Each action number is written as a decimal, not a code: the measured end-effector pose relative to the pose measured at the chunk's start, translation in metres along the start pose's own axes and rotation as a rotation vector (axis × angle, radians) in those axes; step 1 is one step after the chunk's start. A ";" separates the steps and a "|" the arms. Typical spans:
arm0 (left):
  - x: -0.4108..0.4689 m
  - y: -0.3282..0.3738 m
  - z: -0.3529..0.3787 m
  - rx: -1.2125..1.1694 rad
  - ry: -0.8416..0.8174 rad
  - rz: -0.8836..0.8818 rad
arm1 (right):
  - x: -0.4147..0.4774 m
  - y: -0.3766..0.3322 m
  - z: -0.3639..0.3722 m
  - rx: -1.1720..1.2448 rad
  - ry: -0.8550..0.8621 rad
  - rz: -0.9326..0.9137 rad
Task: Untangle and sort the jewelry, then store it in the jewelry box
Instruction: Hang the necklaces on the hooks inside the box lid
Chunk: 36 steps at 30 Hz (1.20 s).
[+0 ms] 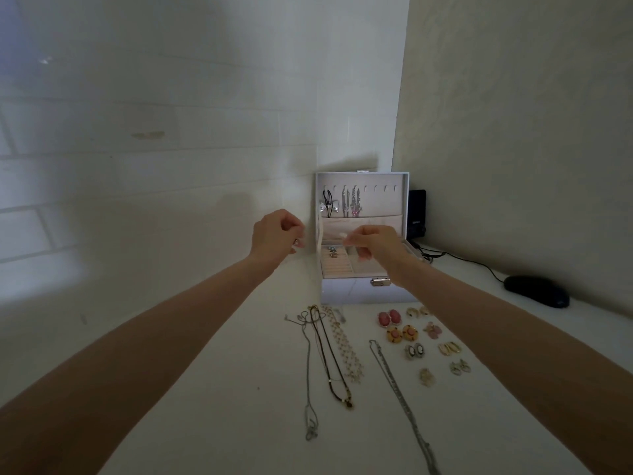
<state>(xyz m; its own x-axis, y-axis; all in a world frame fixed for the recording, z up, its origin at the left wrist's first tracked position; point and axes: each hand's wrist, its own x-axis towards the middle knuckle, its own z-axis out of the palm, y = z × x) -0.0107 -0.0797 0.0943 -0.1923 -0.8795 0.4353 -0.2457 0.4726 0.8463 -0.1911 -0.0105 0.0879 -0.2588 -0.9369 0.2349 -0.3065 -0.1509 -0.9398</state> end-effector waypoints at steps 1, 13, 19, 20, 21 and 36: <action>0.000 0.003 -0.001 -0.068 0.019 -0.011 | 0.000 0.000 0.000 -0.011 -0.001 -0.005; -0.009 0.021 0.003 -0.189 -0.307 -0.036 | -0.005 0.002 0.010 0.002 -0.124 0.019; -0.011 0.019 0.003 -0.269 -0.394 -0.115 | -0.011 -0.006 0.014 0.265 -0.391 0.110; -0.011 0.019 0.002 -0.280 -0.403 -0.125 | -0.012 -0.006 0.014 0.241 -0.394 0.102; -0.012 0.018 0.001 -0.285 -0.415 -0.134 | -0.012 -0.006 0.014 0.219 -0.371 0.095; -0.016 -0.003 -0.001 -0.262 -0.699 -0.155 | 0.003 -0.012 0.001 0.243 -0.007 -0.004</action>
<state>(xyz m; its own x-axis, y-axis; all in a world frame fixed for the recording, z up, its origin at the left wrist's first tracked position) -0.0064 -0.0674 0.0849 -0.7522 -0.6536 0.0836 -0.1019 0.2408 0.9652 -0.1869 -0.0115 0.0994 -0.2514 -0.9383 0.2376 -0.0774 -0.2252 -0.9712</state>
